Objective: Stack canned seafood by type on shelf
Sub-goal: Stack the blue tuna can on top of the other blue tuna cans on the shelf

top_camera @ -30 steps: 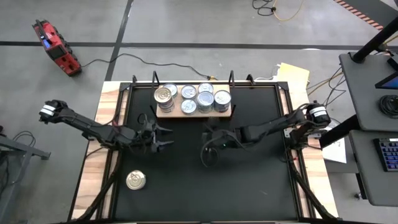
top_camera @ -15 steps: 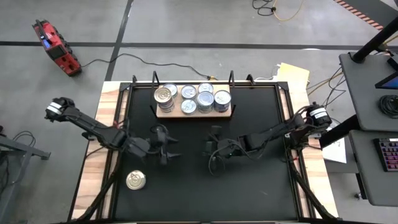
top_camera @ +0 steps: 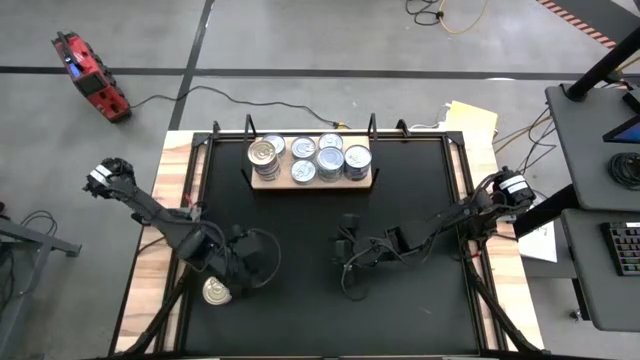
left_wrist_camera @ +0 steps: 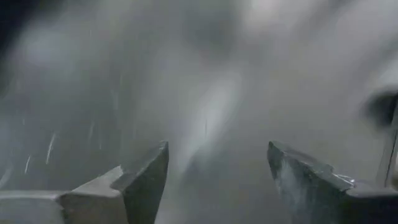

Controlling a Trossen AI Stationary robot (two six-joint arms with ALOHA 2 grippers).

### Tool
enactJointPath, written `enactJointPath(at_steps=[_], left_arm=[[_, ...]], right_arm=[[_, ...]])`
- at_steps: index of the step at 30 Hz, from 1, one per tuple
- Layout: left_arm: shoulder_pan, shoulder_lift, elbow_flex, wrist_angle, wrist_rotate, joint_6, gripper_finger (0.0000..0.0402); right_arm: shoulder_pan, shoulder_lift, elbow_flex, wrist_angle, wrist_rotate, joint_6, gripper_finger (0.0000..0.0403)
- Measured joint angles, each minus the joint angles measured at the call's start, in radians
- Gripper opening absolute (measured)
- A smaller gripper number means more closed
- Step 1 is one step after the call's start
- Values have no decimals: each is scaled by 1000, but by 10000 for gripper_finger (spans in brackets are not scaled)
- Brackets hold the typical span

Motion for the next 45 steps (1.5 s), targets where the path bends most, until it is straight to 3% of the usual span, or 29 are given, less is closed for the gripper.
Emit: enactJointPath(at_steps=[8,14,19,45], left_arm=[[-138,141,144,-406,130,-245,188],[-203,253,124,-428,277,-430,94],[-255,325,124,-428,284,-480,10],[-272,424,124,-369,254,-392,0]], right_arm=[[-1,0,0,7,0,0,216],[-1,0,0,7,0,0,216],[-1,0,0,8,0,1,212],[-1,0,0,3,0,0,202]])
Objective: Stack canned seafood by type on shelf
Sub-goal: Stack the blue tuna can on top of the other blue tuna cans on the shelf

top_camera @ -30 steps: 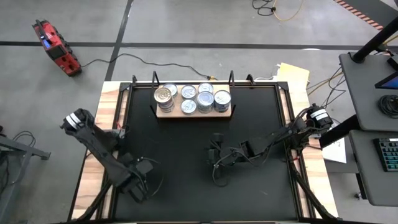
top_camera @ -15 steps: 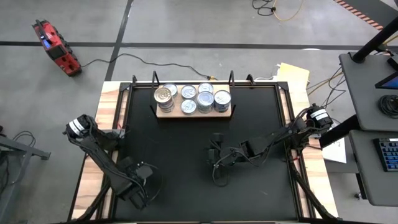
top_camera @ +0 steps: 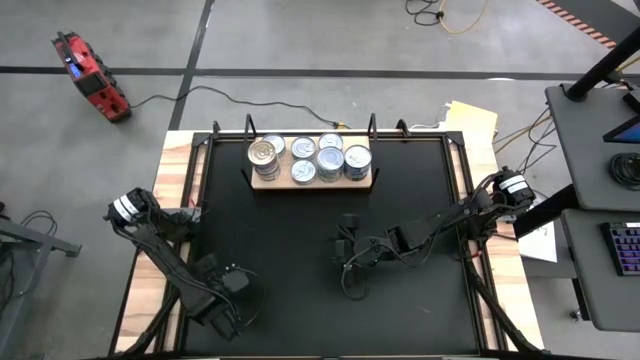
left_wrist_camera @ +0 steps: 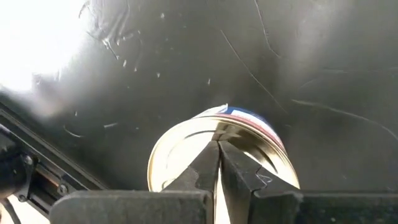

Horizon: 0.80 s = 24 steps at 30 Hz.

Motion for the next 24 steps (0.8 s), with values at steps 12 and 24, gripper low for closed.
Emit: enactJointPath(at_steps=[12,24], left_arm=[[26,-2,-1,51,-85,64,0],[115,0,-3,187,-233,263,0]], right_arm=[[0,-5,0,-116,98,87,191],[0,-14,0,-185,123,145,170]])
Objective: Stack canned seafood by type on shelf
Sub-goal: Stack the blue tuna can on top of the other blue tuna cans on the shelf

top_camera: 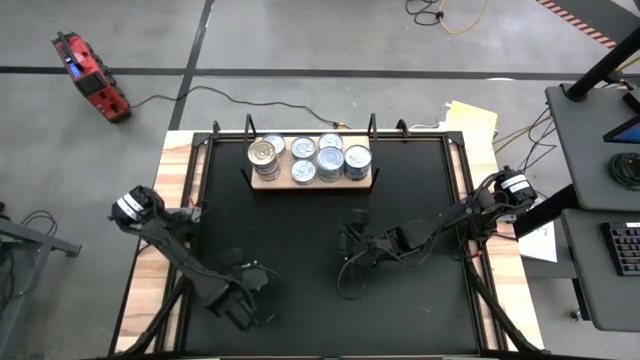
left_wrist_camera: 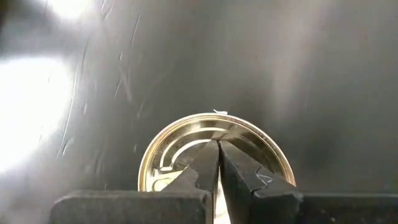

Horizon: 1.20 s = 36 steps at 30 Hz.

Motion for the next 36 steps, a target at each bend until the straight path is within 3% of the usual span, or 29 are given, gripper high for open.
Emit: enactJointPath(at_steps=[10,13,17,20,25,32,36], left_arm=[[104,1,-1,117,-88,219,0],[124,1,-1,139,-107,262,0],[125,-3,-1,142,-217,273,0],[124,-24,0,140,-226,284,0],[103,-76,2,53,-125,276,0],[8,-147,2,-71,196,177,0],[-67,-161,2,-71,234,94,0]], right_arm=[[0,0,0,18,-1,-2,153],[0,0,0,74,-3,-7,149],[0,7,0,185,-4,-53,146],[0,16,0,234,-7,-86,146],[0,16,0,237,-9,-91,153],[0,17,0,233,-10,-93,149],[0,17,0,233,-10,-93,139]])
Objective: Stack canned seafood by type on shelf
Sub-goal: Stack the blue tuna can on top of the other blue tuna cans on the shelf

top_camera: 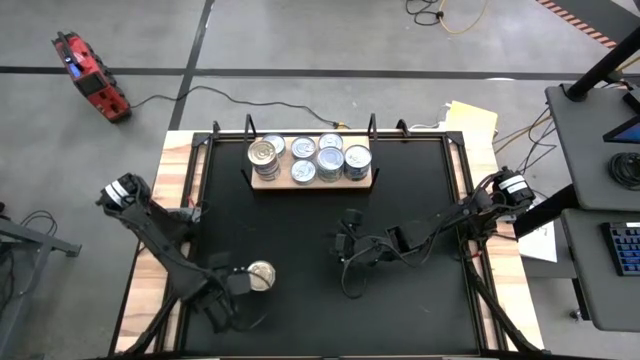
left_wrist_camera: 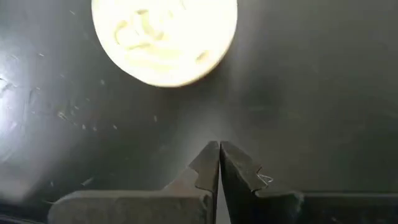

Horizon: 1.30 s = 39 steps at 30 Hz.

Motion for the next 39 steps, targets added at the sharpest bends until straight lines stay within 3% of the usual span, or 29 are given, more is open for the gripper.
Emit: enactJointPath(at_steps=[6,11,21,28,34,39], left_arm=[[-44,33,-20,15,-59,10,0],[-34,89,-22,23,-75,128,0],[1,170,-22,106,-269,271,0],[85,221,-22,263,-419,483,0],[152,252,-22,349,-427,631,0],[149,220,-21,299,-428,660,0]], right_arm=[[0,0,0,0,0,1,127],[0,0,0,-1,0,0,120],[0,1,0,-2,0,0,105],[0,1,0,-3,0,1,94],[0,1,0,-2,0,35,81],[0,1,0,-1,0,43,65]])
